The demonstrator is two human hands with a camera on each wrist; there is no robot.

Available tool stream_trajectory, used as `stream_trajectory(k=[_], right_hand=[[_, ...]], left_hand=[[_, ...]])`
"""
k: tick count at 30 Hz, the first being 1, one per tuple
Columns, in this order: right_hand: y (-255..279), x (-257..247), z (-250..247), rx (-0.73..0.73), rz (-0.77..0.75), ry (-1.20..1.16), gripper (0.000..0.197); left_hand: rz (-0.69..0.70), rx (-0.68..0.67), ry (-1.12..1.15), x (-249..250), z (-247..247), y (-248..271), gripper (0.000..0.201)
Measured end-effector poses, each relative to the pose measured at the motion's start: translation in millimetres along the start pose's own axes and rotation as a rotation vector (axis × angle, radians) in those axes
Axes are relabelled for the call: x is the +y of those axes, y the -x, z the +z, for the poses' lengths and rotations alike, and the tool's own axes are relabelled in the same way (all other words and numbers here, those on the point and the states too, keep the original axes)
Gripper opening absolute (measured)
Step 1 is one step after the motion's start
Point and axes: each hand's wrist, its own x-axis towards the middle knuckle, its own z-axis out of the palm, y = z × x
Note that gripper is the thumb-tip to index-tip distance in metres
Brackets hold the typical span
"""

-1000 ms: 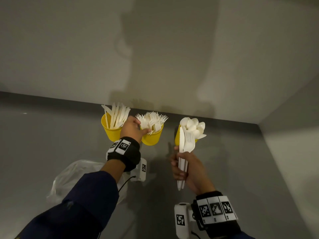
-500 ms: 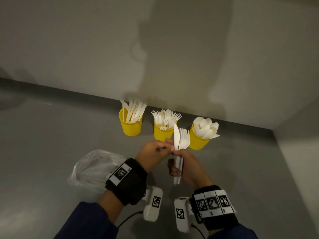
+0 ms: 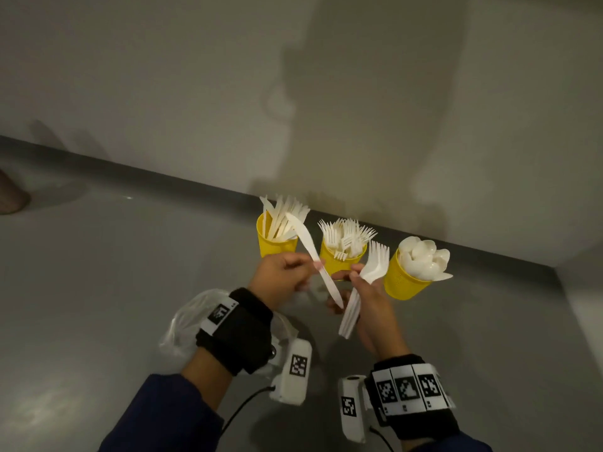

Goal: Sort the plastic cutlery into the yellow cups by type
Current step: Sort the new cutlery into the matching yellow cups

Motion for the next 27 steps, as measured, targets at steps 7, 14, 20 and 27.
stream_trajectory(k=[7, 14, 20, 27], right_hand=[[-17, 3, -18, 0.168, -0.247, 0.371, 0.021], [-30, 13, -21, 0.171, -0.383, 0.651, 0.042], [-35, -12, -26, 0.062, -0.265, 0.722, 0.015], [-79, -46, -31, 0.356, -0.383, 0.603, 0.025]], left_hand=[[0.19, 0.461, -0.038, 42, -70, -63, 0.015], [-0.101, 0.306, -0.509, 1, -76, -112, 0.037], [-0.016, 0.286, -0.404, -3, -80, -79, 0.036], [0.106, 0.096, -0.391, -28, -111, 51, 0.02]])
